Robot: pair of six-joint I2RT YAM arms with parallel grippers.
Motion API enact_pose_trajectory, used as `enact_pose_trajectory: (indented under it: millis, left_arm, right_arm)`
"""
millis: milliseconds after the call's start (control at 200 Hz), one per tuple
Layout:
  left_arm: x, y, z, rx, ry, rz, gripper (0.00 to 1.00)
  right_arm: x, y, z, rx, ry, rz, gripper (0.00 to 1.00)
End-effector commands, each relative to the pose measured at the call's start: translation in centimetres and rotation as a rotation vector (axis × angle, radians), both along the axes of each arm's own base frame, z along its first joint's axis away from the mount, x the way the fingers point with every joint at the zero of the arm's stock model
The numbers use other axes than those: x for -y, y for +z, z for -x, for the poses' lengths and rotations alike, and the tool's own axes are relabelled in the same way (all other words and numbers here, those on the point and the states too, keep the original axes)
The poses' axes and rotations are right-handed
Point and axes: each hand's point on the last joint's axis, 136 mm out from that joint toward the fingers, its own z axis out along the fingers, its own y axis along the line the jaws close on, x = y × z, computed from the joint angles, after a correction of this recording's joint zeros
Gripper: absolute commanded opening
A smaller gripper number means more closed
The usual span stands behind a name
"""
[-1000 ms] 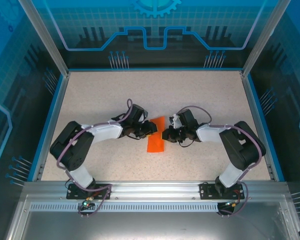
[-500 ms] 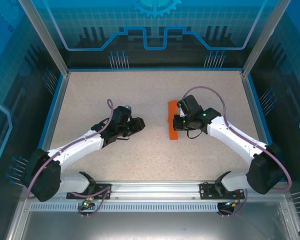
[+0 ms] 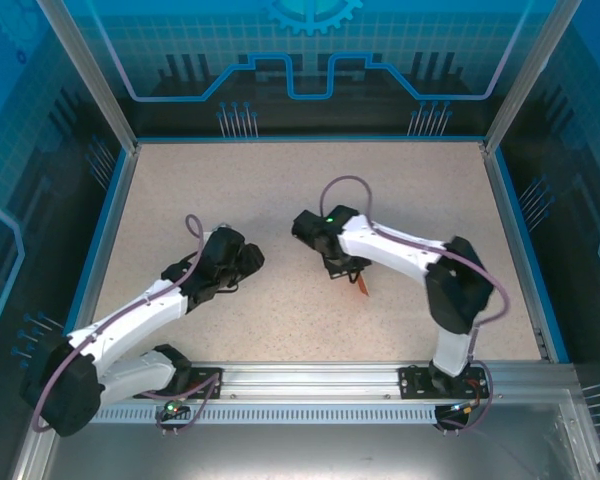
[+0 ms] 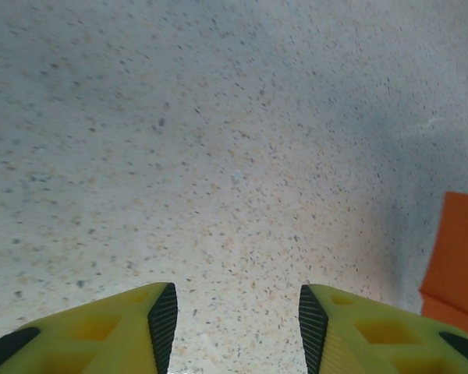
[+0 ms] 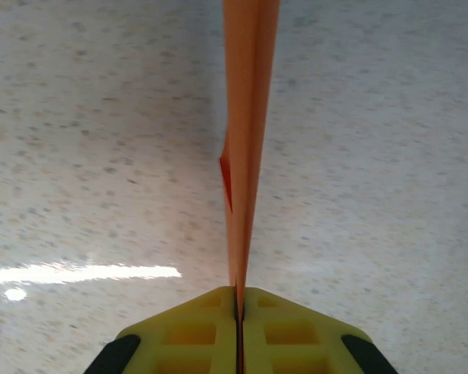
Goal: Fold a paper plane with a square sheet of paper (pick it up from the middle)
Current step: Turn over the paper at the center of the table.
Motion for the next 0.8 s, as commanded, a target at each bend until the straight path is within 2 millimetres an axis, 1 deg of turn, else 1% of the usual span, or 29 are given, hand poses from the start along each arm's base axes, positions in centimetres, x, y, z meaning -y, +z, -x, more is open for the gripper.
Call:
enact_pose_trajectory:
  millis: [0, 85, 210, 285, 345, 465, 510, 550, 565, 600, 620, 630, 650, 700, 710, 765, 795]
  left_arm:
    - [-2.5, -0.2, 0.8, -0.003, 0.065, -0.059, 0.49]
    - [-3.0, -0.1, 1.2, 0.003, 0.073, -0.057, 0.5]
    - [-3.5, -0.1, 1.5, 0.004, 0.079, -0.058, 0.51]
    - [-3.5, 0.0, 1.5, 0.008, 0.077, -0.053, 0.51]
    - [-3.5, 0.0, 1.5, 0.006, 0.073, -0.053, 0.52]
    - [-3.2, -0.1, 1.5, 0.002, 0.059, -0.051, 0.52]
    - [-3.1, -0.1, 1.5, -0.001, 0.05, -0.051, 0.53]
    - [-3.0, -0.2, 1.5, -0.005, 0.042, -0.05, 0.53]
    - [-2.9, -0.2, 1.5, -0.007, 0.04, -0.051, 0.53]
    - [-2.7, -0.2, 1.5, -0.009, 0.031, -0.047, 0.54]
    - [-2.7, -0.2, 1.5, -0.01, 0.026, -0.046, 0.54]
    - [-2.6, -0.3, 1.5, -0.012, 0.024, -0.044, 0.54]
    - [-2.5, -0.3, 1.4, -0.013, 0.019, -0.041, 0.54]
    - [-2.2, -0.4, 1.3, -0.02, 0.007, -0.035, 0.55]
    - [-2.1, -0.5, 1.3, -0.023, 0.005, -0.034, 0.55]
    - [-1.7, -0.5, 1.1, -0.028, -0.006, -0.025, 0.56]
    - [-1.4, -0.6, 1.0, -0.03, -0.018, -0.018, 0.56]
  right_arm:
    - [-2.1, -1.7, 0.8, -0.087, -0.001, 0.051, 0.08]
    - [-5.1, -3.4, 0.9, -0.134, 0.038, 0.015, 0.12]
    - [-8.6, -4.5, 0.6, -0.165, 0.061, -0.058, 0.16]
    - [-10.1, -5.0, 0.3, -0.169, 0.057, -0.116, 0.18]
    - [-10.9, -5.3, 0.0, -0.172, 0.046, -0.162, 0.24]
    - [-12.9, -5.8, -0.2, -0.204, 0.044, -0.319, 0.24]
    - [-13.9, -4.9, -0.3, -0.18, 0.06, -0.412, 0.27]
    - [-15.1, -3.6, -0.5, -0.15, 0.096, -0.522, 0.3]
    - [-15.4, -3.2, -0.6, -0.136, 0.108, -0.556, 0.32]
    - [-15.7, -1.7, -0.7, -0.094, 0.126, -0.633, 0.4]
    - [-15.9, -0.8, -0.8, -0.068, 0.135, -0.679, 0.42]
    - [-15.8, -0.9, -0.8, -0.066, 0.136, -0.693, 0.43]
    - [-15.8, 0.0, -0.9, -0.05, 0.142, -0.742, 0.44]
    - [-15.6, 1.0, -1.0, -0.037, 0.148, -0.847, 0.47]
    - [-15.3, 0.8, -1.0, -0.042, 0.141, -0.856, 0.47]
    - [-14.0, 1.3, -1.3, -0.021, 0.11, -0.92, 0.45]
    - [-13.1, 0.9, -1.3, -0.016, 0.098, -0.936, 0.44]
